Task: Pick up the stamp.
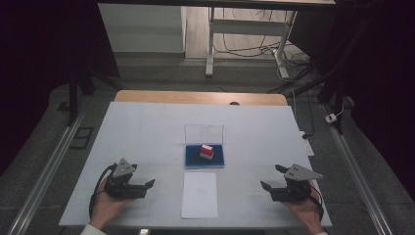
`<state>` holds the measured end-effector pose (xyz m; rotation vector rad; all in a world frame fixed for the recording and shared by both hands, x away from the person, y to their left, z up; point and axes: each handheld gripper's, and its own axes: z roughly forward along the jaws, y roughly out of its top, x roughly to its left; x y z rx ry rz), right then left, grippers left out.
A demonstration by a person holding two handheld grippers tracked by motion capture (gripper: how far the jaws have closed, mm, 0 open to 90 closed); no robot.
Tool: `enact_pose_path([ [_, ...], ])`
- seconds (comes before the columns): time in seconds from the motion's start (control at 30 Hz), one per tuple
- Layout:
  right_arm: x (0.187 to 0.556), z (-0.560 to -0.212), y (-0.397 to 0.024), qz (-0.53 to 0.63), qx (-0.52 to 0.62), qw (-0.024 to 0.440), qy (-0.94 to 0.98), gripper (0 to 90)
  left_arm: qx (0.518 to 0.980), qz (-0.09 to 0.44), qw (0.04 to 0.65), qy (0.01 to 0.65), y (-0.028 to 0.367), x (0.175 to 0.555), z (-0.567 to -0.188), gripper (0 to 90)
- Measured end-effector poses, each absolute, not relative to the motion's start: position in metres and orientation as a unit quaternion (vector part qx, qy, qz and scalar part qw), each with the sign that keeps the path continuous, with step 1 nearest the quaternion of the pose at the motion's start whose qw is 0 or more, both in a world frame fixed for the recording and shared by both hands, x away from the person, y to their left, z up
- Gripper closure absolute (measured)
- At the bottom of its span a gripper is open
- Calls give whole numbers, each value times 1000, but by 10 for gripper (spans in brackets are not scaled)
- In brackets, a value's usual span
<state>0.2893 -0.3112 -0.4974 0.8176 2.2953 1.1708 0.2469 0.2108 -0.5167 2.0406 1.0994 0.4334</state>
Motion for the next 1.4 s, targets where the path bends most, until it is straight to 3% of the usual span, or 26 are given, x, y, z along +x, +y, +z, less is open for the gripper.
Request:
enact_pose_path([
  [0.77, 292, -496, -306, 430, 294, 194, 831, 262, 800, 183, 393, 415, 210, 243, -508, 160],
  [1.4, 310, -459, -263, 445, 258, 168, 841, 293, 802, 183, 391, 413, 208, 244, -509, 166],
])
